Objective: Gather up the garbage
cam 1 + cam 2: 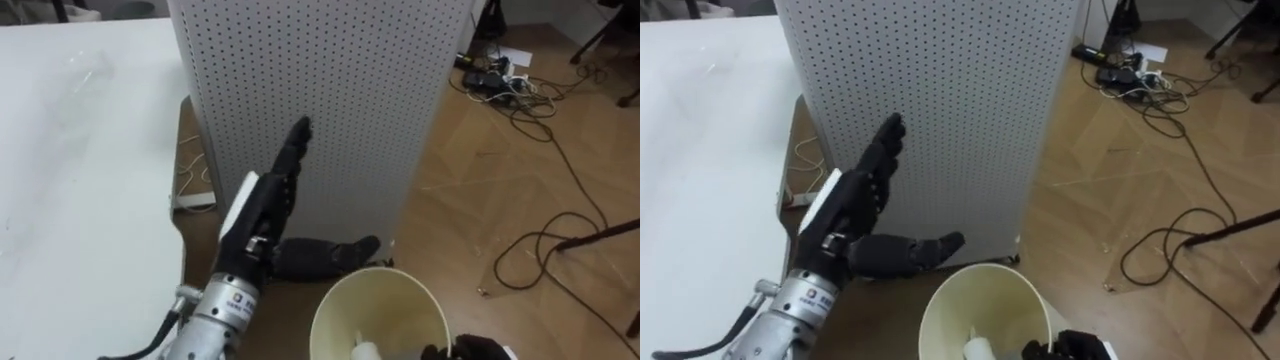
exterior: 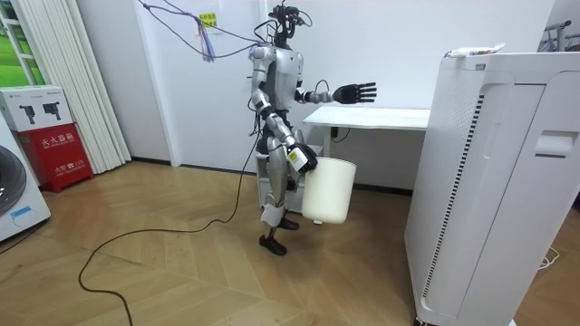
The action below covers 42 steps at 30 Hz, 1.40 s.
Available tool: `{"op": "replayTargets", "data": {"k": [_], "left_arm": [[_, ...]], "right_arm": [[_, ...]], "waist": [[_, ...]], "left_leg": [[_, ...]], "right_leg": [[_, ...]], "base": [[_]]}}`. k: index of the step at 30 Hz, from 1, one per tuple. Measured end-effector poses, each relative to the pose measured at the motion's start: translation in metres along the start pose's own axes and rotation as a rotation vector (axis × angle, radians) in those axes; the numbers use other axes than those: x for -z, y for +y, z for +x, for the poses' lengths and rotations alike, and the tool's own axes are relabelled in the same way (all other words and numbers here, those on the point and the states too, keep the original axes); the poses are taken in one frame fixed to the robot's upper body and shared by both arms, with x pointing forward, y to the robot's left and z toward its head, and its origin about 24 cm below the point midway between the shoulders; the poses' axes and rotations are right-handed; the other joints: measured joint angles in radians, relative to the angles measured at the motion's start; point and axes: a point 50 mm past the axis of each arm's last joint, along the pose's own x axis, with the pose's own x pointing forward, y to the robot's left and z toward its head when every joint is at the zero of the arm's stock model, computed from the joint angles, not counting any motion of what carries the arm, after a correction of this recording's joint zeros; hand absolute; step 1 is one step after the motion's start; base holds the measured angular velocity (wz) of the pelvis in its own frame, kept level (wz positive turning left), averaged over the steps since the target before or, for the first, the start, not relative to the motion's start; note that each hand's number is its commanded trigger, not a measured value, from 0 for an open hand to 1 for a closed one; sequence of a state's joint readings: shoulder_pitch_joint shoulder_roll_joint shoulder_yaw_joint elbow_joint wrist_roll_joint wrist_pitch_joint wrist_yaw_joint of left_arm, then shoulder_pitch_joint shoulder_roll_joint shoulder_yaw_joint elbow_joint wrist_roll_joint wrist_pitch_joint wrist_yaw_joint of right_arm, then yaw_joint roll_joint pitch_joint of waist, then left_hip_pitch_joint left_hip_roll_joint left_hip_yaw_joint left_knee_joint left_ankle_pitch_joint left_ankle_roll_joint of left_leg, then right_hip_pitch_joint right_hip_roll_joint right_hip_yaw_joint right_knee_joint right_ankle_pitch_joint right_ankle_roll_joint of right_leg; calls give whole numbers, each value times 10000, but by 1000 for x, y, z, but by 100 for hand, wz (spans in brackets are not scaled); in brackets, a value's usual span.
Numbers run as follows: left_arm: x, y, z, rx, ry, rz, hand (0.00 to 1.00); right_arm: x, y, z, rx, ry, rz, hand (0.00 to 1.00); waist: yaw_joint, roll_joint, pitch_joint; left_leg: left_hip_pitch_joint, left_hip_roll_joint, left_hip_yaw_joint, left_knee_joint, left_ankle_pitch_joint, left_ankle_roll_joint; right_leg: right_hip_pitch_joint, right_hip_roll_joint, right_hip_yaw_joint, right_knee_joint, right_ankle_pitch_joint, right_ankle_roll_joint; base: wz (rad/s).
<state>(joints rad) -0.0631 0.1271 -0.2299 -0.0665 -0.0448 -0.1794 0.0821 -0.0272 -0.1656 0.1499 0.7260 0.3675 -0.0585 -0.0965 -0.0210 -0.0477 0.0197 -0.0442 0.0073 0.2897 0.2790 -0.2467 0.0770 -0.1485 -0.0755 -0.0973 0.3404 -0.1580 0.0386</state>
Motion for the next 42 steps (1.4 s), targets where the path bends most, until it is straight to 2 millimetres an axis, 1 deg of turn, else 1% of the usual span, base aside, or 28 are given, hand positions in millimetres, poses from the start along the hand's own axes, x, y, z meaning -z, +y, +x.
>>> {"op": "replayTargets", "data": {"k": [1,3,4,5,6,7,9,13,17,20,21,22,23,24,25,27,28,30,32,33,35,36,37,38,39,40,41,42], "left_arm": [[-2,3,0,-273,-160,341,0],[-6,5,0,-455,-418,909,0],[-8,6,0,-576,-560,1100,0],[-10,10,-3,-794,-673,1177,0],[-11,11,-3,-905,-722,1210,0],[-11,13,-4,-1091,-772,1237,0],[-11,17,-5,-1309,-784,1305,0],[-12,28,-6,-1805,-794,1534,0],[-12,33,-7,-2030,-799,1726,0],[-12,34,-7,-2300,-845,1741,0],[-13,35,-7,-2390,-865,1748,0],[-14,37,-8,-2571,-930,1755,0],[-14,39,-10,-2716,-905,1793,0],[-14,41,-10,-2798,-904,1880,0],[-15,44,-11,-2974,-932,1951,0],[-17,48,-11,-3137,-1045,2211,0],[-18,49,-11,-3196,-1073,2424,0],[-20,49,-11,-3227,-1183,2569,0],[-24,50,-14,-3267,-1360,2847,0],[-26,51,-18,-3357,-1463,3127,0],[-28,52,-20,-3429,-1600,3264,0],[-29,54,-21,-3600,-1652,3399,0],[-28,57,-23,-3745,-1625,3642,0],[-27,58,-26,-3837,-1550,3843,0],[-26,58,-27,-3852,-1529,3869,0],[-25,57,-28,-3905,-1544,3819,0],[-26,57,-28,-3925,-1643,3789,0],[-29,56,-27,-4005,-1939,3726,0]], "right_arm": [[2,0,-1,14,11,19,100],[6,-3,-3,82,72,26,100],[11,-6,-6,149,153,91,100],[14,-8,-8,199,248,120,100],[16,-9,-8,238,297,135,100],[19,-11,-10,292,376,155,100],[21,-13,-11,299,443,152,100],[23,-14,-12,214,462,142,100],[22,-13,-13,-23,384,-76,100],[23,-12,-13,-178,413,-51,100],[24,-12,-13,-217,424,-62,100],[24,-11,-13,-318,449,-82,100],[27,-12,-13,-389,554,-94,100],[27,-12,-14,-416,573,-104,100],[27,-11,-14,-451,567,-109,100],[26,-12,-13,-466,542,-104,100],[27,-14,-14,-401,559,-81,100],[26,-18,-14,-256,509,-21,100],[24,-22,-14,-211,456,-62,100],[23,-23,-14,-218,446,-115,100],[25,-24,-15,-280,506,-113,100],[26,-23,-15,-375,514,-78,100],[26,-21,-15,-455,527,-90,100],[27,-22,-16,-491,508,-73,100],[28,-22,-16,-477,517,-73,100],[32,-23,-19,-422,651,-65,100],[34,-25,-20,-360,686,-46,100],[34,-28,-20,-161,709,19,100]], "waist": [[-5,-7,-34],[-31,-2,-40],[-11,18,-82],[-22,36,-123],[-23,43,-127],[-14,72,-147],[-19,92,-154],[-36,158,-150],[-61,282,-140],[-2,300,-130],[28,302,-131],[181,310,-124],[407,328,-120],[518,337,-116],[585,375,-121],[533,387,-119],[515,386,-118],[531,393,-122],[547,384,-119],[541,400,-123],[546,426,-112],[572,428,-107],[548,403,-104],[447,390,-90],[449,342,-35],[476,197,12],[430,170,-12],[406,144,19]], "left_leg": [[76,20,77,-40,-9,5],[246,37,91,-121,-7,6],[337,60,107,-165,-7,5],[451,61,134,-260,-4,2],[507,63,144,-281,-3,0],[572,73,148,-317,1,-7],[669,86,148,-395,14,-31],[782,127,153,-439,36,-70],[824,139,179,-434,36,-78],[932,148,250,-369,16,-113],[944,142,222,-349,15,-114],[1009,129,73,-344,-2,-143],[1149,135,-3,-346,-33,-195],[1205,130,-93,-364,-38,-203],[1257,116,-485,-406,-81,-265],[1208,81,-771,-419,-168,-291],[1184,66,-813,-409,-188,-299],[1094,58,-837,-369,-208,-303],[1071,65,-750,-333,-213,-316],[1075,97,-725,-219,-255,-369],[1048,266,-660,149,-454,-480],[957,374,-611,506,-592,-577],[785,429,-570,1084,-639,-645],[334,548,-582,2227,-603,-679],[-48,582,-707,3015,-445,-701],[-763,370,-1335,3777,-399,-642],[-1125,227,-1578,3617,-400,-635],[-1766,-76,-1930,2783,-239,-807]], "right_leg": [[43,-6,-147,-34,51,-18],[219,8,-283,-215,148,-33],[354,11,-435,-347,188,-41],[415,22,-457,-378,202,-43],[463,30,-453,-406,202,-43],[560,50,-456,-486,202,-43],[624,73,-467,-514,202,-43],[792,103,-663,-691,214,-64],[763,108,-672,-667,197,-86],[719,132,-651,-601,168,-127],[680,141,-613,-591,169,-130],[572,196,-416,-466,170,-144],[514,240,-398,-413,215,-219],[463,244,-421,-305,239,-257],[415,269,-494,-220,284,-333],[253,277,-552,-48,285,-379],[170,279,-561,31,289,-401],[39,291,-568,105,301,-444],[-112,308,-527,291,266,-505],[-144,327,-539,419,202,-558],[-61,448,-611,460,101,-665],[-20,494,-731,559,-21,-768],[41,499,-765,589,-207,-834],[176,453,-587,605,-385,-939],[278,439,-463,613,-441,-966],[455,437,-106,547,-597,-876],[495,436,23,508,-623,-883],[564,438,219,437,-641,-878]], "base": [[-21],[-16],[-14],[-8],[-8],[-3],[0],[0],[-1],[-20],[-49],[-83],[-94],[-98],[-62],[-39],[-23],[-19],[-17],[-16],[-14],[-4],[12],[21],[29],[29],[50],[34]]}}
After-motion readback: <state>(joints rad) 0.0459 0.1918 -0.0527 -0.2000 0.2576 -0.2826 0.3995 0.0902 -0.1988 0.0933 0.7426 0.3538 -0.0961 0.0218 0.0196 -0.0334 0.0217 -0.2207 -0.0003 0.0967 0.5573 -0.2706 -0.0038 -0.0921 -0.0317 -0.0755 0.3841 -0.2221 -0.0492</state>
